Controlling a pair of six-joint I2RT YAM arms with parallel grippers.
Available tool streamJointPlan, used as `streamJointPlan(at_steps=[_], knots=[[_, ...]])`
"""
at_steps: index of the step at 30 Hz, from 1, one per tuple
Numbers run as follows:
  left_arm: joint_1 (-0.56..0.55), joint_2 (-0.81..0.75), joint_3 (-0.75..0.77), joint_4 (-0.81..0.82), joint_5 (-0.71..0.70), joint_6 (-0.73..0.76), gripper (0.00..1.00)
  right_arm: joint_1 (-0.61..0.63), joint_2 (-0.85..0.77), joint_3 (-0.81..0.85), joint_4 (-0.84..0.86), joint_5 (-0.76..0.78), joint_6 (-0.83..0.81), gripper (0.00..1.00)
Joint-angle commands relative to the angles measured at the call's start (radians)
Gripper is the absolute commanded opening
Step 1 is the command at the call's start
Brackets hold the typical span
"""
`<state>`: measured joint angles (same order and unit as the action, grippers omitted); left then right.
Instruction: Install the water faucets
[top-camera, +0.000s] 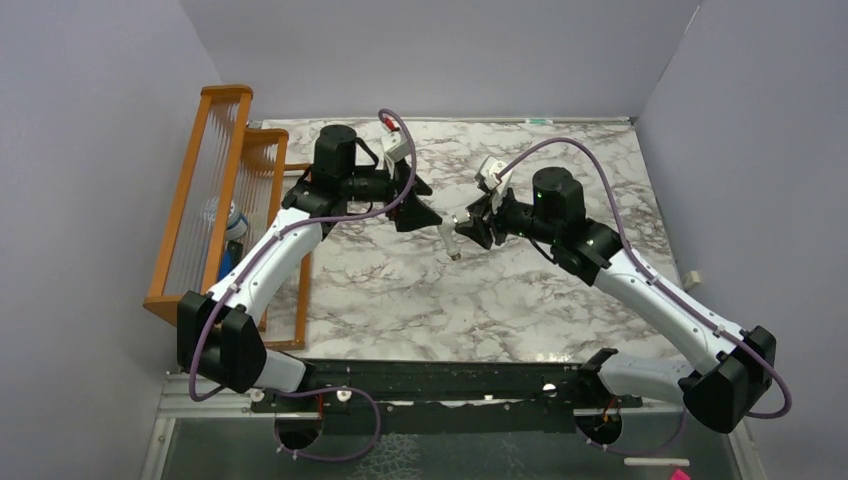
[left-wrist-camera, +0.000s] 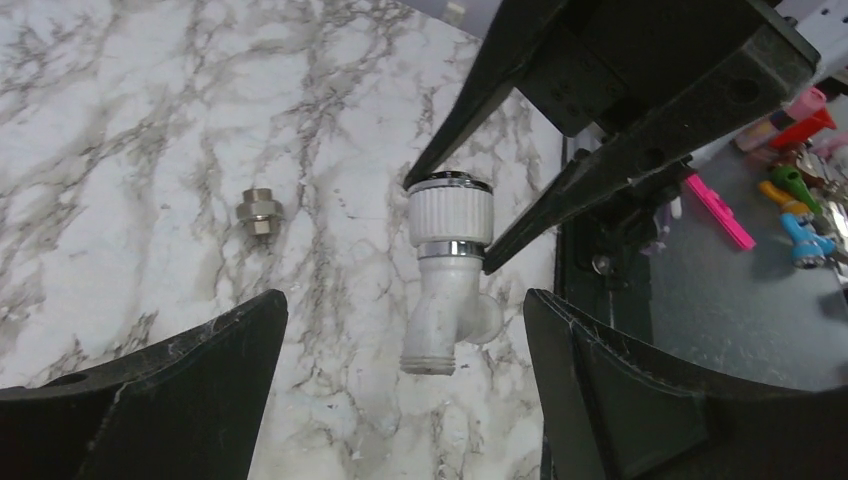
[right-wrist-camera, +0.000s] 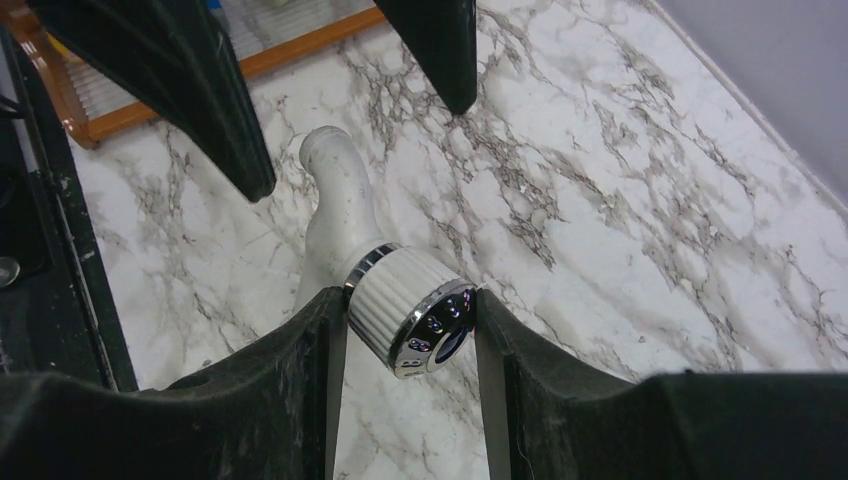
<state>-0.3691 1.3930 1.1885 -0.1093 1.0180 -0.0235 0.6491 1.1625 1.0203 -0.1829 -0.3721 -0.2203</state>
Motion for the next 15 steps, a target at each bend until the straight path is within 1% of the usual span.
streamJointPlan(at_steps=[1, 6, 11, 13, 15], knots=[[-0.058, 0.026, 0.061, -0.179, 0.111, 0.100, 0.88, 0.006, -0.014, 0.059, -0.088, -0.037, -0.071, 0.24], [-0.076, 0.025, 0.079, -0.279, 0.079, 0.164, 0.75, 0.006, -0.017, 0.101, -0.140, -0.080, -0.099, 0.24], [-0.090, 0.041, 0.105, -0.325, 0.086, 0.195, 0.64, 0.007, -0.022, 0.129, -0.167, -0.113, -0.112, 0.23], [-0.101, 0.048, 0.110, -0.336, 0.087, 0.205, 0.61, 0.007, -0.022, 0.137, -0.172, -0.119, -0.113, 0.23], [-0.113, 0.055, 0.116, -0.345, 0.084, 0.213, 0.60, 0.007, -0.019, 0.146, -0.180, -0.128, -0.116, 0.23]])
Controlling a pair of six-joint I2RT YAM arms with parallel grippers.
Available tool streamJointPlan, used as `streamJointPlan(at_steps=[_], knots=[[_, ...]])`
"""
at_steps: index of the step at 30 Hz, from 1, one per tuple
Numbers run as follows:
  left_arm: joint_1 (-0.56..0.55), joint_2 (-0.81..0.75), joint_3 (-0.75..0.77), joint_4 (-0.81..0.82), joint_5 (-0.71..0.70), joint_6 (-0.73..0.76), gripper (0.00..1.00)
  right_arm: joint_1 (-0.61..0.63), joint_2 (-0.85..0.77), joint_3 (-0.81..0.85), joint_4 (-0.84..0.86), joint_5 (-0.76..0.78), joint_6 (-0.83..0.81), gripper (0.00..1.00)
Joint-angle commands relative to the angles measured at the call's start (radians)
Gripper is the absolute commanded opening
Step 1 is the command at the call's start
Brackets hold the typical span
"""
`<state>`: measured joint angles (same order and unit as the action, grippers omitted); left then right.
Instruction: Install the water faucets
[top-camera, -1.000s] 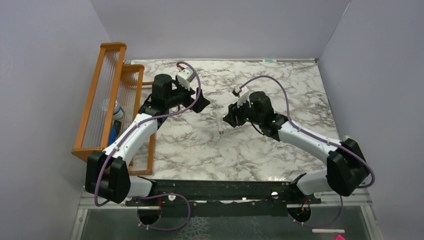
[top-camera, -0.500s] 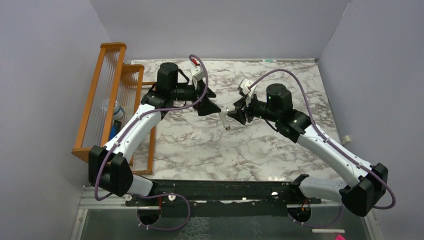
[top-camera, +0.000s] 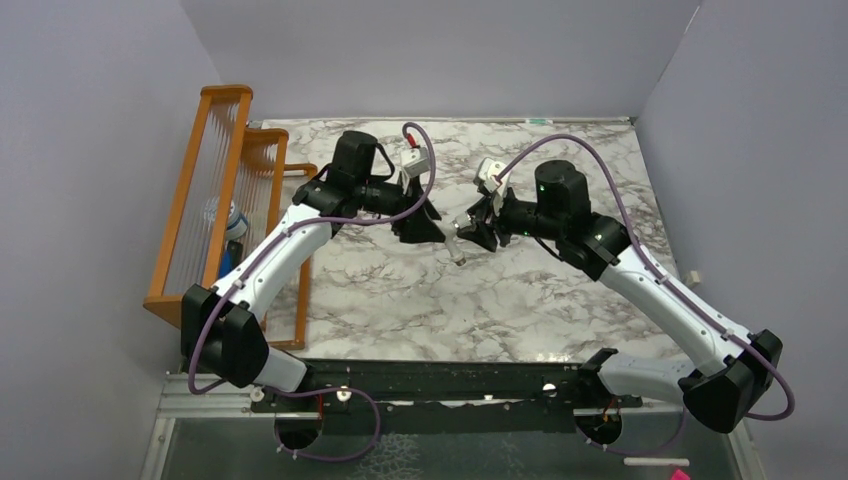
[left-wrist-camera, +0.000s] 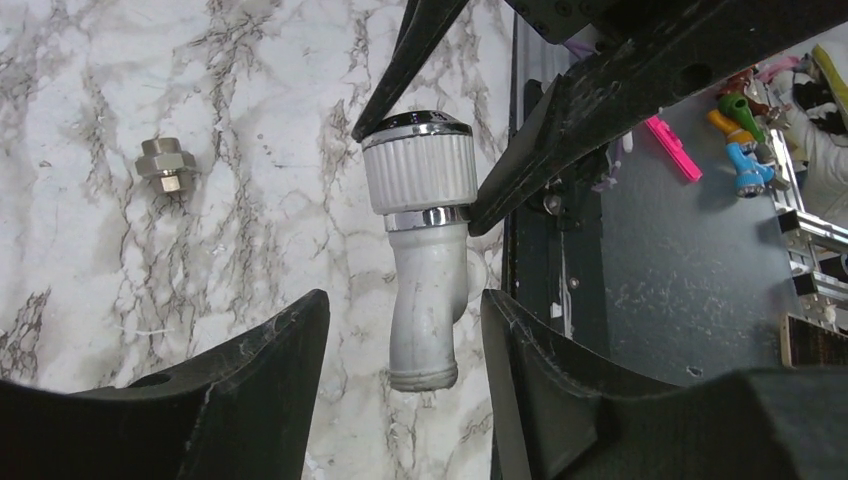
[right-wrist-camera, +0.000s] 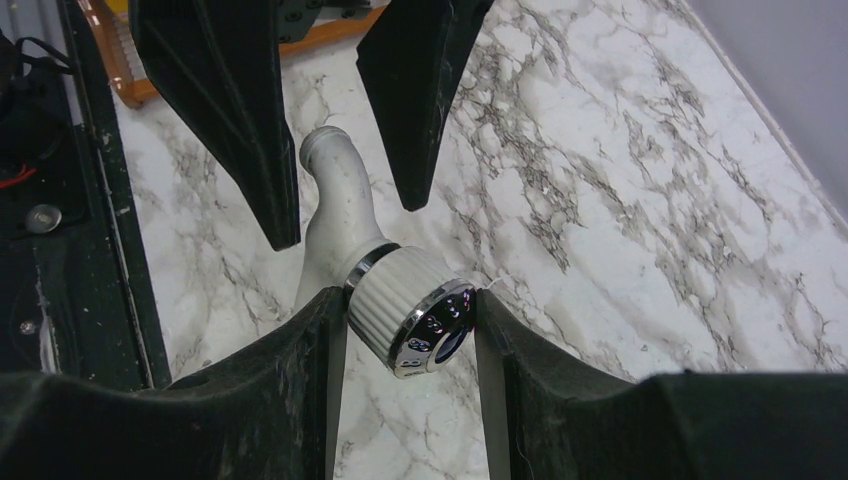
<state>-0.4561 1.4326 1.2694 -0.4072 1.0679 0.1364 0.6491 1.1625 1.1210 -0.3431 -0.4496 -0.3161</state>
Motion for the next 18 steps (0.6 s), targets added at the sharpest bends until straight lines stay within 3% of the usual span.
streamJointPlan(at_steps=[1, 8, 15, 18], knots=[[-0.032, 0.019, 0.039, -0.049, 0.033, 0.056, 0.59, 0.007, -0.016, 0.048, -0.023, -0.056, -0.020, 0.23], [-0.065, 0.039, 0.064, -0.079, 0.035, 0.084, 0.39, 0.007, -0.012, 0.055, -0.017, -0.060, -0.024, 0.23], [-0.072, 0.037, 0.070, -0.091, 0.031, 0.099, 0.00, 0.006, -0.004, 0.060, -0.017, -0.062, -0.027, 0.23], [-0.072, 0.031, 0.070, -0.093, 0.028, 0.109, 0.00, 0.007, -0.010, 0.054, -0.010, -0.057, -0.024, 0.23]])
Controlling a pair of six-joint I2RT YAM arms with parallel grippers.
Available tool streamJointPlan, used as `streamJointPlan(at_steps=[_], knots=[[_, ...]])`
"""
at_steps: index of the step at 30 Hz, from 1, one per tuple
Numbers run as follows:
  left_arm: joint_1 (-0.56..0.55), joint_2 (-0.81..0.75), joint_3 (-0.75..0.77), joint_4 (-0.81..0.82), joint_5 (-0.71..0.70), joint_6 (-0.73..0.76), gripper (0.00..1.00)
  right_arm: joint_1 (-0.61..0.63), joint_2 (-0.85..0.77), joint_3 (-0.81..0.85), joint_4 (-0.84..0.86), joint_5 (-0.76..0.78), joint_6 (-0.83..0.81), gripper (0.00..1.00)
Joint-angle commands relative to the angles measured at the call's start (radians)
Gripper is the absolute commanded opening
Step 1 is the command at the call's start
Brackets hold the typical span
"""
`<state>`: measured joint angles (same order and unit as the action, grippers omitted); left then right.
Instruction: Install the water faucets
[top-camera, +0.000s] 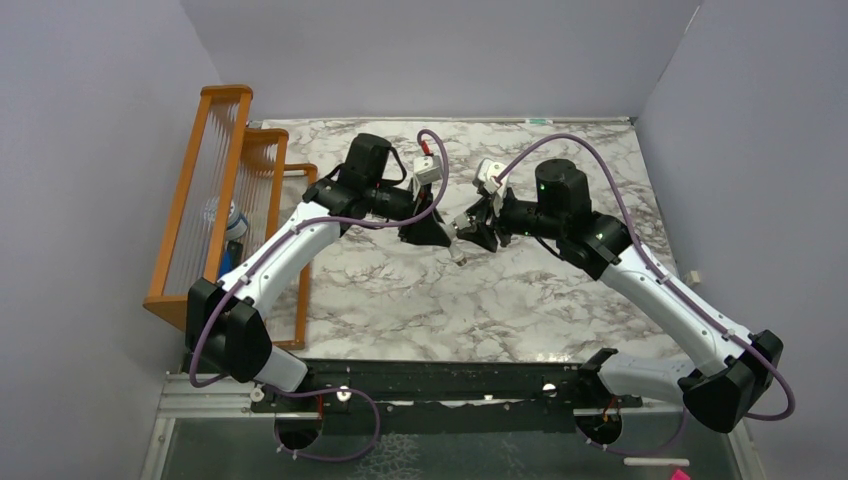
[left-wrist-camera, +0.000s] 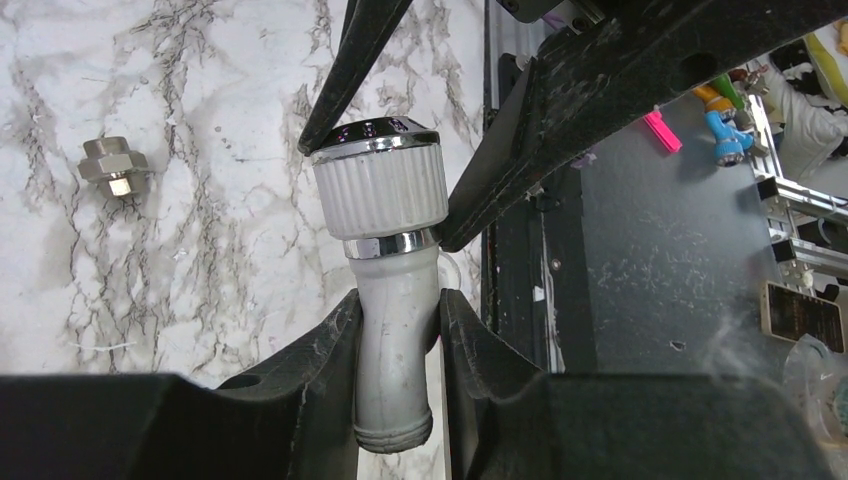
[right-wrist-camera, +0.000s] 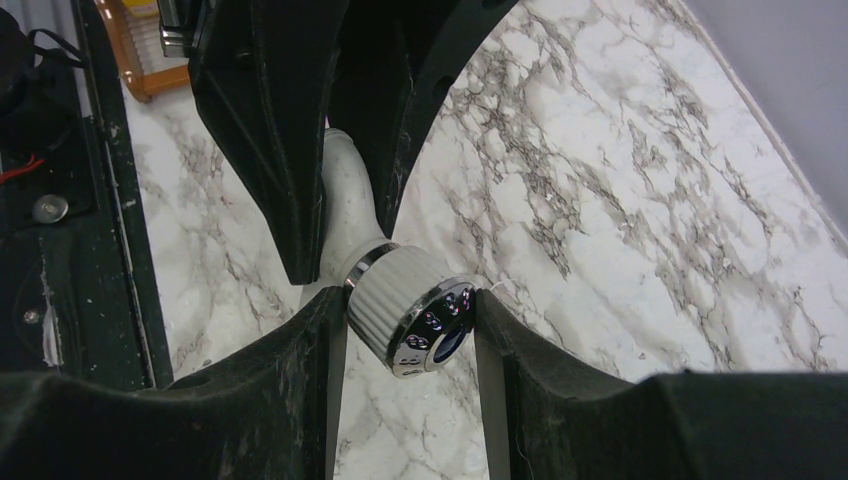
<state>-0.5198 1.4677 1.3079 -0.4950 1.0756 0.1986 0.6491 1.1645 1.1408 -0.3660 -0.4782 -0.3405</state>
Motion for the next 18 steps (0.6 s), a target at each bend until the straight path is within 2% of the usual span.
streamJointPlan(at_steps=[1, 2, 3, 8, 9, 13, 16, 18], knots=[[-0.008, -0.007, 0.031, -0.006, 0.016, 0.051, 0.00, 0.006, -0.013, 0.032, 0.015, -0.026, 0.002, 0.24], [-0.008, -0.012, 0.031, -0.005, 0.003, 0.056, 0.00, 0.006, -0.017, 0.029, 0.017, -0.020, 0.006, 0.27], [-0.008, -0.015, 0.032, -0.005, -0.012, 0.060, 0.00, 0.007, -0.023, 0.023, 0.024, -0.013, 0.014, 0.35], [-0.008, -0.041, 0.039, 0.003, -0.096, 0.072, 0.00, 0.007, -0.117, -0.056, 0.119, 0.045, 0.098, 0.86], [-0.007, -0.049, 0.037, 0.013, -0.109, 0.066, 0.00, 0.007, -0.139, -0.072, 0.136, 0.054, 0.115, 0.91], [-0.001, -0.100, -0.006, 0.141, -0.178, -0.007, 0.00, 0.006, -0.216, -0.138, 0.196, 0.088, 0.185, 0.94], [0.009, -0.159, -0.064, 0.303, -0.211, -0.103, 0.00, 0.006, -0.271, -0.223, 0.296, 0.113, 0.251, 0.94], [0.010, -0.199, -0.103, 0.427, -0.207, -0.184, 0.00, 0.006, -0.293, -0.287, 0.382, 0.089, 0.239, 0.92]])
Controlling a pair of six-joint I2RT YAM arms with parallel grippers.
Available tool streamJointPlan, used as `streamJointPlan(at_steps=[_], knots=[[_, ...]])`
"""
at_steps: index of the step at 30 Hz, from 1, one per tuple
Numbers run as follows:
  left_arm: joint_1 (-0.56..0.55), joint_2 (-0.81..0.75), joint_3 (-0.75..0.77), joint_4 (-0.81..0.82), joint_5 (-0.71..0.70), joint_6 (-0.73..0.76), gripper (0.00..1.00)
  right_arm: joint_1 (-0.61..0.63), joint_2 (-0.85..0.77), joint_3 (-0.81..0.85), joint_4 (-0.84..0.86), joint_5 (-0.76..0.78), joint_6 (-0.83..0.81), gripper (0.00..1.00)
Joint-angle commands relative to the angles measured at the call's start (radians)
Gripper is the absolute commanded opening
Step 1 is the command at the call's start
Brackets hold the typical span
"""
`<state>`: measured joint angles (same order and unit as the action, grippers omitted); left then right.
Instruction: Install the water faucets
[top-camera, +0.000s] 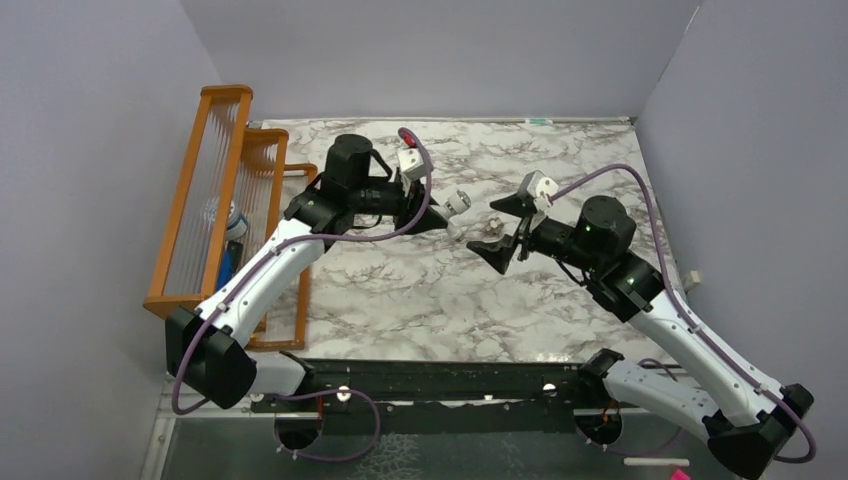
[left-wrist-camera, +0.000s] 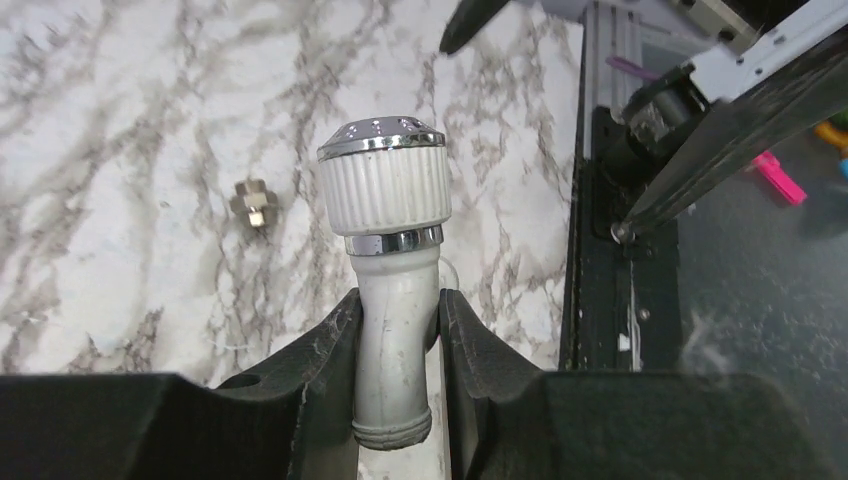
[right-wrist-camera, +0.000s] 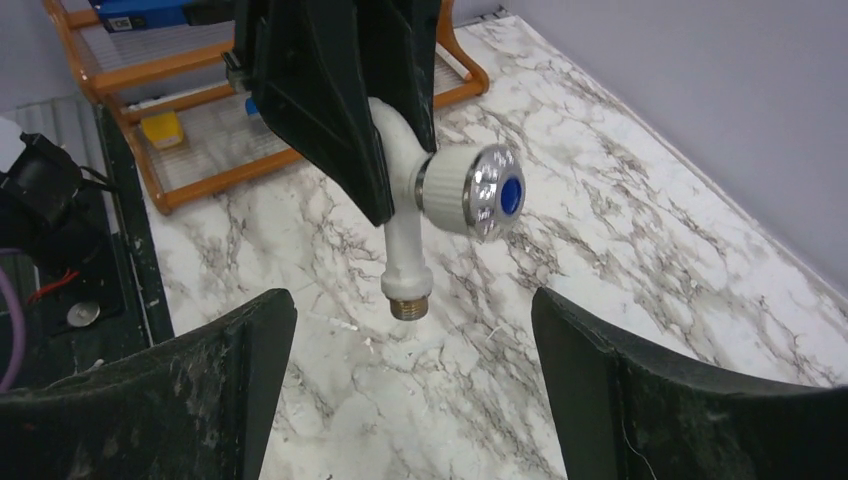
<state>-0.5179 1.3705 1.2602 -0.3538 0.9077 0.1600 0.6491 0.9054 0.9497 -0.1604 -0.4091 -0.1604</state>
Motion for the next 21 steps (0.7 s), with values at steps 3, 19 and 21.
streamJointPlan(at_steps=[3, 19, 21], knots=[[0.009, -0.120, -0.073, 0.399, 0.011, -0.225, 0.00, 0.006, -0.057, -0.179, 0.333, 0.004, 0.055, 0.90], [0.009, -0.103, -0.047, 0.386, 0.210, -0.230, 0.00, 0.007, 0.072, -0.167, 0.516, -0.157, -0.079, 0.76], [0.009, -0.103, -0.045, 0.387, 0.213, -0.235, 0.00, 0.006, 0.089, -0.157, 0.505, -0.173, -0.079, 0.72]])
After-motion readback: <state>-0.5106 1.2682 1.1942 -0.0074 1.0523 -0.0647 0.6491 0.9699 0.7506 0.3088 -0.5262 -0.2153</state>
